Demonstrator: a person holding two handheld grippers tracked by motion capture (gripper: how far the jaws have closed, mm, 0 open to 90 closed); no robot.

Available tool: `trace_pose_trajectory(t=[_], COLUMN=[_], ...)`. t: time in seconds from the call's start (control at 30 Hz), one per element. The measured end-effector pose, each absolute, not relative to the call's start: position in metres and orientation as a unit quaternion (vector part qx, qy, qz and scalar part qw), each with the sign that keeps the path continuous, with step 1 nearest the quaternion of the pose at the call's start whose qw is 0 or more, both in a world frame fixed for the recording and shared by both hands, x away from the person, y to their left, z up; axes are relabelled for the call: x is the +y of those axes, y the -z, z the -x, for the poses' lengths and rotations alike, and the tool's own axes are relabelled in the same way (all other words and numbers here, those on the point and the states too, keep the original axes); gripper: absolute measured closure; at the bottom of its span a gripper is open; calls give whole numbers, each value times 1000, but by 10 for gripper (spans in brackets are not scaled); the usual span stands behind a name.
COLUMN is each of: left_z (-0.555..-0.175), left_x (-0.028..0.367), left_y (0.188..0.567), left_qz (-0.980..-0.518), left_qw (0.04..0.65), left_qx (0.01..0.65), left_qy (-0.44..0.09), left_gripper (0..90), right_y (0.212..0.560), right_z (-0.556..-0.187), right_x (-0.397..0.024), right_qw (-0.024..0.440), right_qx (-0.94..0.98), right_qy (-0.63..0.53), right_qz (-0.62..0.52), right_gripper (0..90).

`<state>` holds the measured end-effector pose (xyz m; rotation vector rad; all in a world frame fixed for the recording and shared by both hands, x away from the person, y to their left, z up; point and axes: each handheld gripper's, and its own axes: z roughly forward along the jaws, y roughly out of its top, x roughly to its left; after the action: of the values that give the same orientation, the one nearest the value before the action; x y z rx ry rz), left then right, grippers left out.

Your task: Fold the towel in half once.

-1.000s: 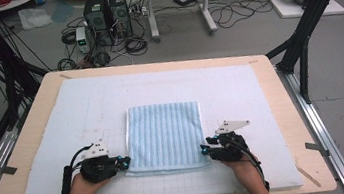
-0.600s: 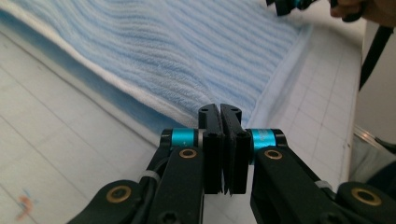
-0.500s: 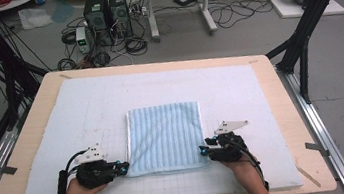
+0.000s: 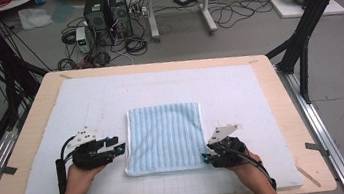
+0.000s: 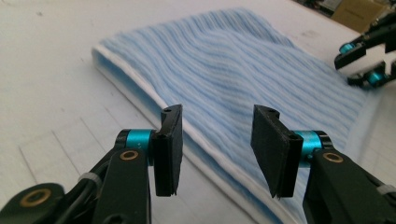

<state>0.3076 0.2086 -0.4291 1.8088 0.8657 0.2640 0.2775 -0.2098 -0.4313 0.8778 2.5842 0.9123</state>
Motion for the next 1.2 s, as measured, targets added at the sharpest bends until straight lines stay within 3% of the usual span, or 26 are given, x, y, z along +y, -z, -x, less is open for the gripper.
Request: trace_pose_trajectory(t=[0.13,0.37,0.57,0.63,0.73,0.9,1.0,1.2], left_z=[-326,-349,-362,-366,-370,-367,-367,-374], left_x=[201,175,165,165,166,167,174,186], left_y=[428,444,451,449,449,446,443,437], left_qz=[-759,-788,-802,-809,-807,-808,-794,-757], left_qw=[538,501,437,414,411,403,423,497], left_qx=[351,342,382,380,388,394,409,387], left_qy=[-108,-105,-138,-172,-171,-174,-155,-173], left_gripper=[558,654,741,762,769,746,634,583], right_y=[431,435,439,438,435,436,435,424], right_z=[-281,-283,-281,-280,-279,-279,-281,-310], right_x=[-215,-205,-203,-204,-205,-208,-214,-222], right_qw=[108,63,60,62,64,45,44,103], right_qx=[862,859,882,888,895,892,867,820], right_qy=[-379,-408,-370,-360,-348,-359,-406,-450], right_qz=[-320,-302,-285,-279,-271,-269,-286,-339], right_gripper=[534,625,725,735,730,633,581,597])
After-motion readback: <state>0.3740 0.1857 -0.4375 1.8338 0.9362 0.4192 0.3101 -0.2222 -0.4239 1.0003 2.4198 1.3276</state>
